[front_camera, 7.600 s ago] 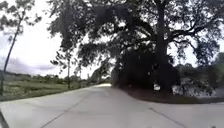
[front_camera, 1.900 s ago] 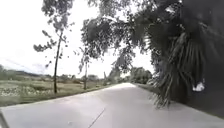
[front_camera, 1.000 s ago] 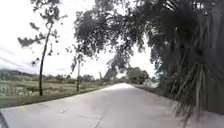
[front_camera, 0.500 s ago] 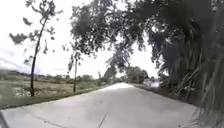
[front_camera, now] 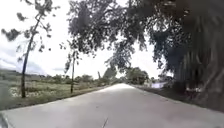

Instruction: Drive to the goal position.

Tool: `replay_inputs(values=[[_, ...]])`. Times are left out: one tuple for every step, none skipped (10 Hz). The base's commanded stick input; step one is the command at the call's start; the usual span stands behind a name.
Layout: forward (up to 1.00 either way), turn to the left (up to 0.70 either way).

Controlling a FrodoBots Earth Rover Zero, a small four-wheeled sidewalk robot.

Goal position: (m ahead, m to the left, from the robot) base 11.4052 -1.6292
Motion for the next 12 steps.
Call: replay_inputs(values=[[0.85, 0.00], [0.85, 0.00], [0.85, -0.07], [0.85, -0.29], [0.85, -0.33], [0.85, -0.26], [0.85, -0.01], [0.85, 0.00], [0.85, 0.00], [0.85, 0.00], [0.85, 0.00], [0.85, 0.00]])
